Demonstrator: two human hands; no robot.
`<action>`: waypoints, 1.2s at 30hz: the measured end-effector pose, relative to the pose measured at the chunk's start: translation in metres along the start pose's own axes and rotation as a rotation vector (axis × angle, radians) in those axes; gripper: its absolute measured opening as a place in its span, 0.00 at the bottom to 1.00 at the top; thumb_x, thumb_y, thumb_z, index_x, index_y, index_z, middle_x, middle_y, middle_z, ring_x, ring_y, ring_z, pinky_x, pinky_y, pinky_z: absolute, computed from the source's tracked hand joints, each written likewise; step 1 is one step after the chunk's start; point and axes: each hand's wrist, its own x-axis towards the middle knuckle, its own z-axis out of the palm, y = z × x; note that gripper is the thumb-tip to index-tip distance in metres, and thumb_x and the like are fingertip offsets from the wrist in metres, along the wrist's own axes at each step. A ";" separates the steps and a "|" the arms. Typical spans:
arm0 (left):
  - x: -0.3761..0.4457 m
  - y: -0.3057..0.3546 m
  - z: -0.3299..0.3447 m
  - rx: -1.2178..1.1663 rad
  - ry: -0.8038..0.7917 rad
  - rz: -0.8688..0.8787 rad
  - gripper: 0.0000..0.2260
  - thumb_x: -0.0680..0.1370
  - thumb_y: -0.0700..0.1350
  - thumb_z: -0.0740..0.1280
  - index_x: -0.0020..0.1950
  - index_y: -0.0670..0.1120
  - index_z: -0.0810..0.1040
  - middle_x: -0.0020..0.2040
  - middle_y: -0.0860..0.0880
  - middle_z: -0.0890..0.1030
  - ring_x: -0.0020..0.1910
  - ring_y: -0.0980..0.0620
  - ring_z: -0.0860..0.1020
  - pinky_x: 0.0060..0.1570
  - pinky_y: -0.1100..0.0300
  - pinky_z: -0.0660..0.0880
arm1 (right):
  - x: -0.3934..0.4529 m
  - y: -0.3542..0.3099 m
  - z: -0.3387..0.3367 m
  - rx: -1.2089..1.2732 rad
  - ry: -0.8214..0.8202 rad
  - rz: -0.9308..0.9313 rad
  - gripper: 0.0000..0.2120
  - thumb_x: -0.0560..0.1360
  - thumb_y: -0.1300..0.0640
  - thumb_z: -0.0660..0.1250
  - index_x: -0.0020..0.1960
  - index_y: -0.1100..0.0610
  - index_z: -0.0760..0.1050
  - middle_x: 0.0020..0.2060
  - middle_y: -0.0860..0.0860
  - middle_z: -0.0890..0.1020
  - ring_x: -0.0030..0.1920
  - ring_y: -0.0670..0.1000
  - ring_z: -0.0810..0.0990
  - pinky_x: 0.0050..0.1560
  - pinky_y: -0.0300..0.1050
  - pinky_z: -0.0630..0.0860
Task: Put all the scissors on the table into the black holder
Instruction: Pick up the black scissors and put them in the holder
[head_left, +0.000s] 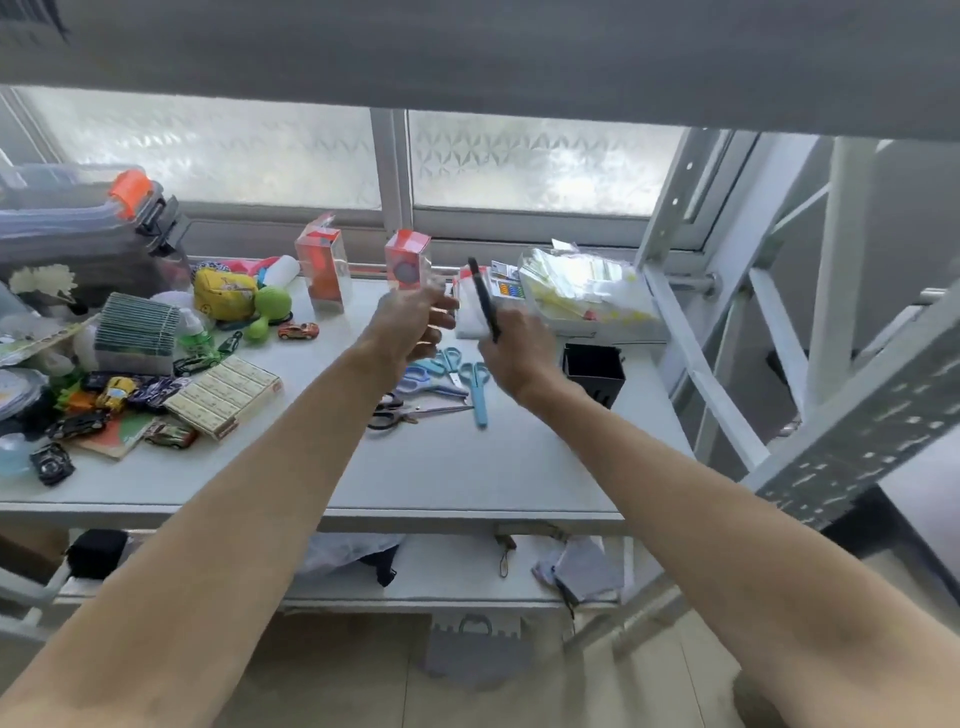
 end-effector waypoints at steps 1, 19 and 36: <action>0.000 -0.004 0.010 0.063 0.005 0.000 0.14 0.81 0.50 0.61 0.50 0.41 0.81 0.36 0.49 0.78 0.28 0.55 0.70 0.28 0.64 0.67 | 0.001 0.008 -0.012 0.066 0.036 0.038 0.03 0.76 0.64 0.63 0.50 0.60 0.74 0.41 0.55 0.75 0.39 0.55 0.73 0.38 0.47 0.70; 0.026 -0.058 0.134 0.413 -0.378 0.019 0.38 0.74 0.35 0.71 0.79 0.52 0.56 0.77 0.45 0.61 0.66 0.41 0.74 0.56 0.48 0.79 | -0.002 0.093 -0.048 0.082 0.264 0.172 0.08 0.75 0.61 0.66 0.40 0.55 0.68 0.36 0.54 0.73 0.36 0.54 0.72 0.39 0.40 0.64; 0.033 -0.077 0.125 0.283 -0.412 0.078 0.29 0.73 0.35 0.72 0.73 0.47 0.69 0.67 0.47 0.74 0.58 0.47 0.77 0.49 0.53 0.80 | -0.016 0.103 -0.026 0.018 0.125 0.093 0.25 0.80 0.37 0.54 0.55 0.55 0.79 0.44 0.53 0.80 0.45 0.54 0.79 0.43 0.43 0.69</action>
